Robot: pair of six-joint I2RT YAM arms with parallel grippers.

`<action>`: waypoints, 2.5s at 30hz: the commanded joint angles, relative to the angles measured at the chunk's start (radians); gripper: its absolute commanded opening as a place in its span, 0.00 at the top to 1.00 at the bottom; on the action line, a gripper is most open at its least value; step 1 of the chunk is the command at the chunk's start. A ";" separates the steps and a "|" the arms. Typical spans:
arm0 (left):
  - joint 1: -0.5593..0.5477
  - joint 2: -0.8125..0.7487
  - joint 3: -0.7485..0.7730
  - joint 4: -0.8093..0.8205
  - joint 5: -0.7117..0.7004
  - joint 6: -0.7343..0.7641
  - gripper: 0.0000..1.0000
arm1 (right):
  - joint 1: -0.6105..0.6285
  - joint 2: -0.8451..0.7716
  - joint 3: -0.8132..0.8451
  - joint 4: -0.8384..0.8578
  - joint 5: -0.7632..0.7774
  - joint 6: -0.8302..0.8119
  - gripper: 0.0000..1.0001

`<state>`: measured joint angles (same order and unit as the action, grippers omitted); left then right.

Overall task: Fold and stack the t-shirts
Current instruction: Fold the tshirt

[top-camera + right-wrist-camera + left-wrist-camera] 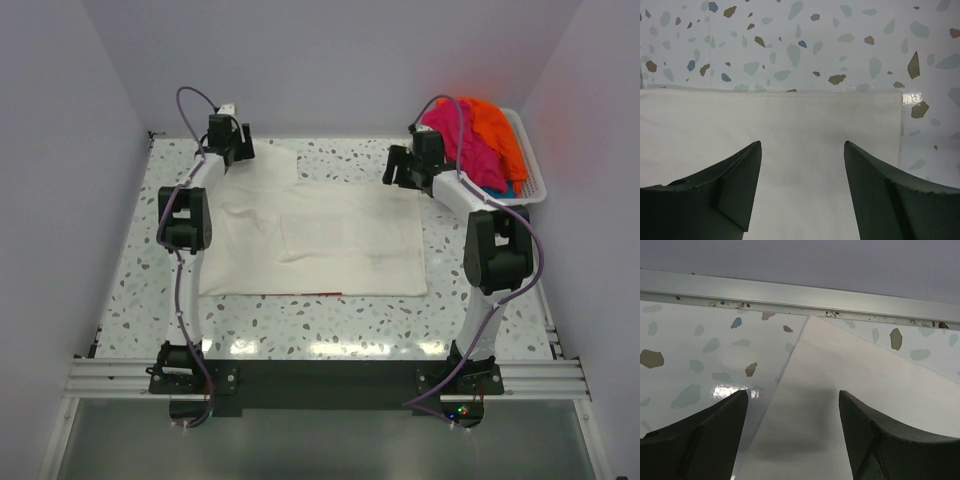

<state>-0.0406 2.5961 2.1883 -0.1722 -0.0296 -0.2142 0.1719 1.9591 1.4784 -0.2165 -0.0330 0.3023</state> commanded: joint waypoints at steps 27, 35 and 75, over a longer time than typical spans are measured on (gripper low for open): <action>-0.047 -0.065 -0.071 0.302 -0.064 -0.047 0.85 | -0.018 0.092 0.100 -0.101 0.240 -0.051 0.35; -0.044 -0.093 -0.096 0.352 -0.032 -0.063 0.95 | -0.034 0.188 0.169 -0.095 0.277 -0.074 0.35; -0.013 -0.448 -0.452 0.462 0.056 -0.183 1.00 | -0.045 0.003 0.040 -0.035 0.324 0.026 1.00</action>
<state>-0.0666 2.2711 1.8111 0.1898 0.0227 -0.3573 0.1326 2.0541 1.5562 -0.3122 0.2680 0.2890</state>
